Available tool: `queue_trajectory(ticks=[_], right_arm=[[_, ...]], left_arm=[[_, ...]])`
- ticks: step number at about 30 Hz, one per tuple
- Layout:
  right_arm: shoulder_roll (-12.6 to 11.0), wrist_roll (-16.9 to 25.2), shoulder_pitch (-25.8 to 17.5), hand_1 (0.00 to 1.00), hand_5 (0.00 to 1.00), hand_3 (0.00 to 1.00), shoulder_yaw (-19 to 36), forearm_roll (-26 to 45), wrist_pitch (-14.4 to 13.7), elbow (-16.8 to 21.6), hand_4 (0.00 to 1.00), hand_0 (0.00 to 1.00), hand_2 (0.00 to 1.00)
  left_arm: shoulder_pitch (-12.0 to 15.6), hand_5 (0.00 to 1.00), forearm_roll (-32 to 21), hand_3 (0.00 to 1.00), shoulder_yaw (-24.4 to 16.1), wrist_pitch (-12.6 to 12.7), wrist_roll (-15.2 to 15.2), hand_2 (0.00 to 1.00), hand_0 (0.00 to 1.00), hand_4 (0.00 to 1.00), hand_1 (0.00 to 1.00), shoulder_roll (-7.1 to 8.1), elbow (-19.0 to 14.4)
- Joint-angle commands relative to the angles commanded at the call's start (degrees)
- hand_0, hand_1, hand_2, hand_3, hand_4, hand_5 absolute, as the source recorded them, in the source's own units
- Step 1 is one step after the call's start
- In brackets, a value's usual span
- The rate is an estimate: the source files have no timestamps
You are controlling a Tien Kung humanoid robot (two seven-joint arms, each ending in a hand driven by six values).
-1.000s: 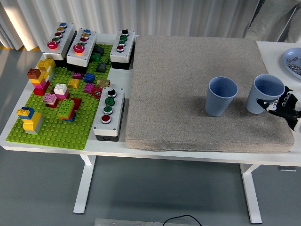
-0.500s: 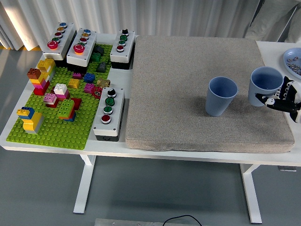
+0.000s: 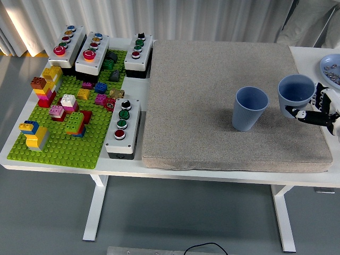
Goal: Pick cup pour cup place
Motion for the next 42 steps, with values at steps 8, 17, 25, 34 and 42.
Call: queue_trajectory(ticks=[8,17,25,34,42], right_arm=[[-0.33,-0.13,1.08,0.637,0.002,0.584,-0.56,-0.53,-0.13,0.71,0.623,0.736,0.533],[-0.41,0.05,1.53,0.638,0.002,0.584,-0.92,-3.38,-1.11,1.99,0.62,0.738,0.533],[-0.39,0.25,1.38,0.639,0.002,0.584,-1.15,-8.24,-2.43,4.19,0.617,0.742,0.53],[-0.25,0.01,1.23,0.64,0.002,0.584,-1.82,-15.47,-4.31,7.13,0.616,0.743,0.529],[-0.18,0.83,1.19,0.64,0.002,0.584,-2.75,-21.66,-6.01,8.58,0.616,0.745,0.529]], left_arm=[[-0.11,0.945,0.16,0.665,-0.23,0.02,0.02,0.822,0.723,0.506,0.771,0.07,0.0],[-0.15,0.945,0.21,0.665,-0.34,0.0,0.03,0.822,0.723,0.506,0.771,0.11,0.0],[-0.14,0.944,-0.05,0.665,-0.08,0.0,0.02,0.822,0.723,0.506,0.771,0.09,0.0],[-0.17,0.943,-0.25,0.665,0.24,-0.04,0.01,0.822,0.723,0.506,0.771,0.1,0.0],[0.0,0.943,-0.45,0.665,0.54,-0.06,0.03,0.822,0.723,0.506,0.771,0.13,0.0]])
